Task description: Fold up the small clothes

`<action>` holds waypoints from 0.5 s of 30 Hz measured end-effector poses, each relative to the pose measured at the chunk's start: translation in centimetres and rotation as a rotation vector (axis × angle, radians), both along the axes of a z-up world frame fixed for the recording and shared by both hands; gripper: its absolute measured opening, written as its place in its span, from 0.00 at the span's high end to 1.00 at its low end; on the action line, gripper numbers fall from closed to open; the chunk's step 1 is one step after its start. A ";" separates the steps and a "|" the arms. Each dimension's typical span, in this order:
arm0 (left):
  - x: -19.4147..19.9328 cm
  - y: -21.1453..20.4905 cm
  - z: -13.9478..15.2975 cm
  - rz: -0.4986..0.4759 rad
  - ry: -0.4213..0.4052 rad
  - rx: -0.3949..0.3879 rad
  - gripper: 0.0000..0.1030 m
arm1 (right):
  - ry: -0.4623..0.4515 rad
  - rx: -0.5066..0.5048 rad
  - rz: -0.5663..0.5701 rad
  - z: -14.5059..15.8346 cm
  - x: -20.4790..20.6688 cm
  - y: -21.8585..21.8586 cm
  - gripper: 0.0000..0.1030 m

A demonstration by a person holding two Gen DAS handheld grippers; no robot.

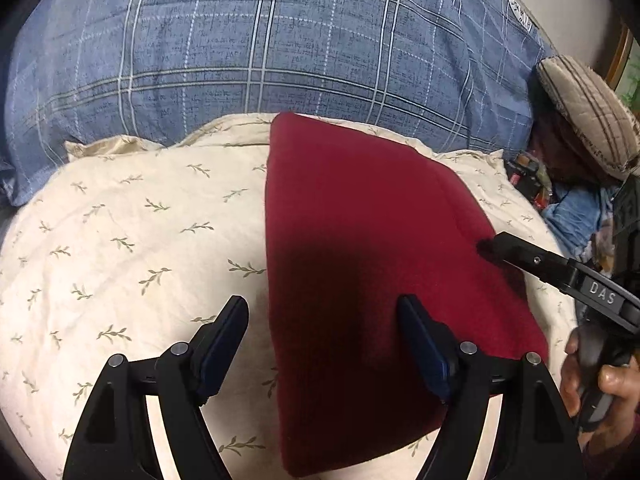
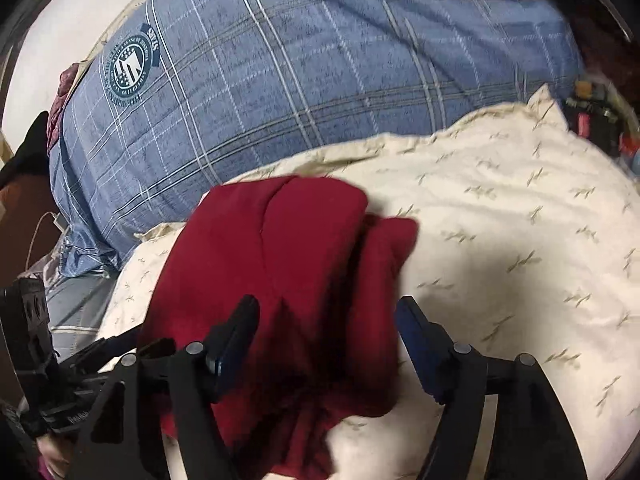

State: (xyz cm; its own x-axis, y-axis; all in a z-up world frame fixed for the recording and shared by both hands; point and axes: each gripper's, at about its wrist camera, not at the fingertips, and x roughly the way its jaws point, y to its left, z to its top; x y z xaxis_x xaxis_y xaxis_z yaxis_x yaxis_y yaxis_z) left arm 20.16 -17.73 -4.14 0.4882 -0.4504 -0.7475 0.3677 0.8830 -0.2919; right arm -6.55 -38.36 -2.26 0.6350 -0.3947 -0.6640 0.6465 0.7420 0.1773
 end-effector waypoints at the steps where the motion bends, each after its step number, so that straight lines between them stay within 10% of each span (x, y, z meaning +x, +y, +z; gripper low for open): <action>1: 0.3 0.2 -0.1 -0.012 0.009 -0.020 0.25 | -0.010 0.013 -0.001 -0.1 -0.3 -0.4 0.28; 11: 4.5 1.3 -2.5 -0.133 0.155 -0.172 0.15 | -0.126 0.276 0.105 -3.4 0.4 -3.9 0.25; 15: 6.2 1.0 -3.7 -0.165 0.189 -0.221 0.13 | -0.081 0.205 0.164 -3.9 2.3 -2.8 0.25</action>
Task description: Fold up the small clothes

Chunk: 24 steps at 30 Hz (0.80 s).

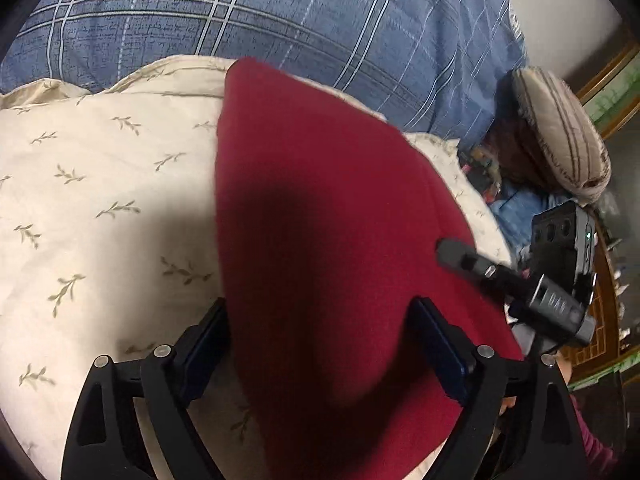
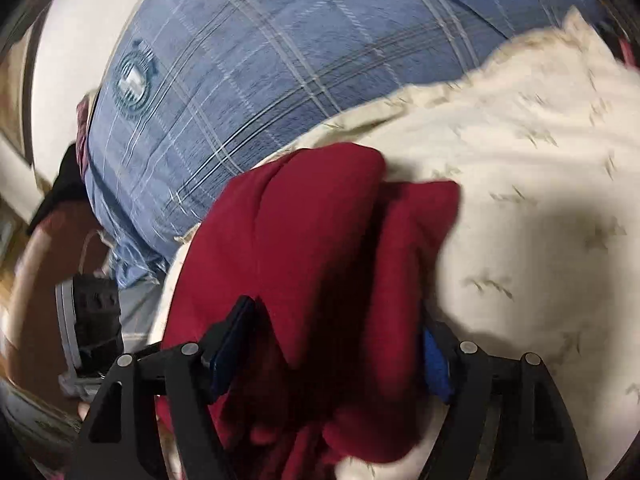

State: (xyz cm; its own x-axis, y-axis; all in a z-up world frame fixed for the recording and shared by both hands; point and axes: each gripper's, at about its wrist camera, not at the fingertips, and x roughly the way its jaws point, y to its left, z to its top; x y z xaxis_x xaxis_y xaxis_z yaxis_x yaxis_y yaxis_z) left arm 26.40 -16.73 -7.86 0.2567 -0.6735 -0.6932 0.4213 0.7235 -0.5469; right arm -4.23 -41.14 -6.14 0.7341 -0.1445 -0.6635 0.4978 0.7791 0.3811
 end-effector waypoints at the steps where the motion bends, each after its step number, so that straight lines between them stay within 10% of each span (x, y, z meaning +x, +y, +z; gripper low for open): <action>1: 0.1 -0.1 0.0 -0.005 -0.002 0.002 0.14 | 0.009 -0.021 0.012 0.1 0.5 0.5 0.28; 8: -1.6 0.4 2.0 -0.015 -0.076 0.012 0.49 | -0.067 -0.046 0.038 2.5 0.4 3.4 0.65; 16: -10.0 4.9 7.1 0.012 -0.155 0.034 0.51 | -0.090 -0.053 0.173 4.5 -0.8 10.8 0.65; 24: -16.2 8.8 2.0 0.150 -0.059 0.176 0.43 | 0.159 -0.160 0.149 1.0 -2.4 15.1 0.55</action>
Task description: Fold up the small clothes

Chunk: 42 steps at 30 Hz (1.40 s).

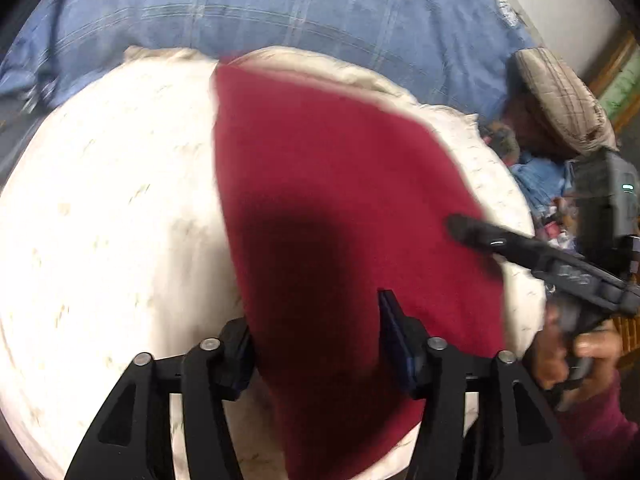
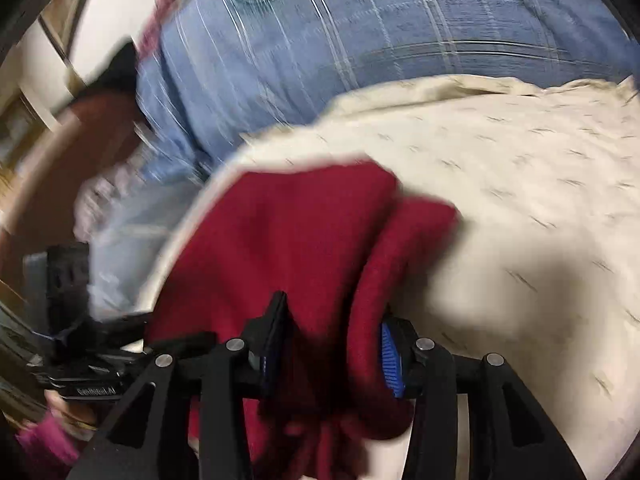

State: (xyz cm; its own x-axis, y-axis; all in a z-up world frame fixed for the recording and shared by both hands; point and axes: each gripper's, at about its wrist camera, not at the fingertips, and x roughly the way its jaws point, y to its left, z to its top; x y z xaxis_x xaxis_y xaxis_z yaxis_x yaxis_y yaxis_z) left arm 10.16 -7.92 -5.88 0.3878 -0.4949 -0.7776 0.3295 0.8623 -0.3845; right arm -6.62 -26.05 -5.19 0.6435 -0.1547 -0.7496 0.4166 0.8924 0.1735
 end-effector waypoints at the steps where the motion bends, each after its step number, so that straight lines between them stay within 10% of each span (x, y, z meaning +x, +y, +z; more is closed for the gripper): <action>1: -0.5 0.4 0.2 0.021 -0.015 -0.005 0.42 | -0.009 -0.015 -0.006 0.5 -0.7 0.3 0.54; 8: -3.2 0.7 2.4 0.126 -0.153 0.094 0.41 | -0.074 -0.125 0.102 3.8 -1.9 5.2 0.54; 15: -6.6 -0.3 3.7 0.217 -0.251 0.182 0.35 | 0.120 -0.332 0.052 -2.4 1.3 7.4 0.57; 21: -9.0 -0.5 4.2 0.284 -0.300 0.175 0.33 | 0.078 -0.409 0.045 -1.6 0.4 8.9 0.56; 29: -11.1 -0.4 5.2 0.304 -0.372 0.169 0.32 | -0.119 -0.419 -0.031 1.8 -3.1 10.7 0.12; 42: -11.7 -0.4 5.9 0.279 -0.385 0.201 0.32 | -0.115 -0.355 -0.091 1.7 -4.0 9.6 0.08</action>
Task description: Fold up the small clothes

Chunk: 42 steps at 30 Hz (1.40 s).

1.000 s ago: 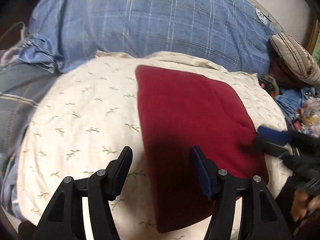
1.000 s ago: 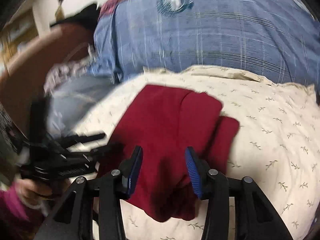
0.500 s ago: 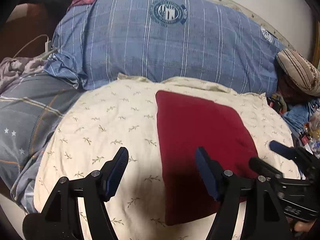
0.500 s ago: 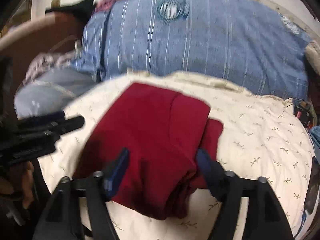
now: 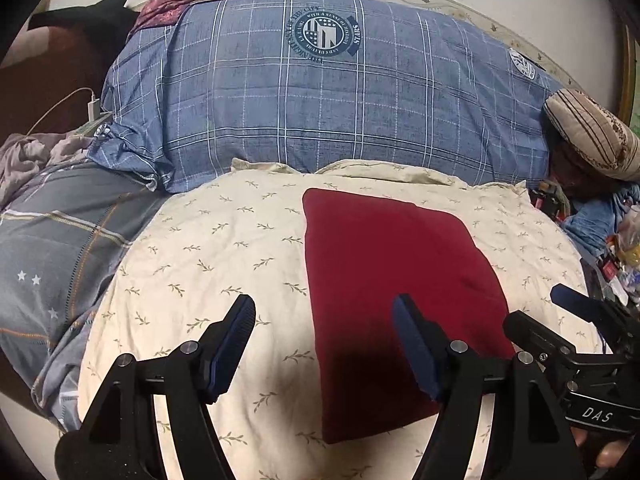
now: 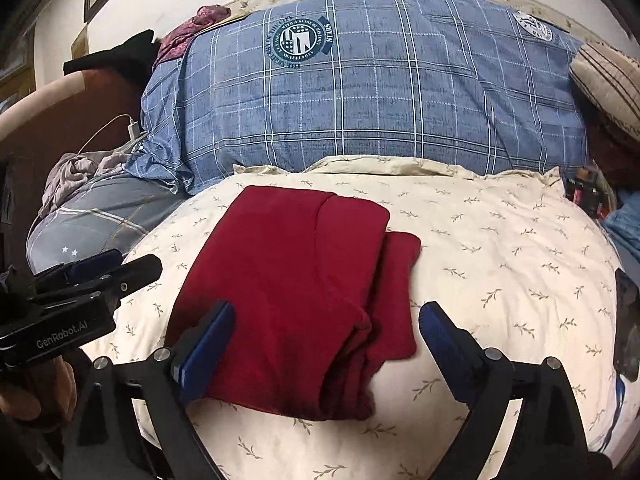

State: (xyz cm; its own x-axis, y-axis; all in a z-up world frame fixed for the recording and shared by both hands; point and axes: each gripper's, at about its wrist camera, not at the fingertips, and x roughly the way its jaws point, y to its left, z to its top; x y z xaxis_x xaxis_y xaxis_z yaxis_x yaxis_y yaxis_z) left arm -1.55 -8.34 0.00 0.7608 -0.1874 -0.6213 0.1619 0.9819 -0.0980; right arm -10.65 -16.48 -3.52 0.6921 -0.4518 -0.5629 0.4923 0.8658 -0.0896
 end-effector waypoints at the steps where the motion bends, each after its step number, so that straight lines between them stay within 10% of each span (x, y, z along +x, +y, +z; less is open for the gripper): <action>1: 0.0 0.1 0.0 -0.002 0.001 0.000 0.32 | -0.001 -0.006 -0.002 0.0 0.0 0.0 0.08; 42: 1.6 -0.1 -1.3 0.014 0.039 0.026 0.32 | 0.085 0.018 -0.007 -1.6 1.3 -0.1 0.08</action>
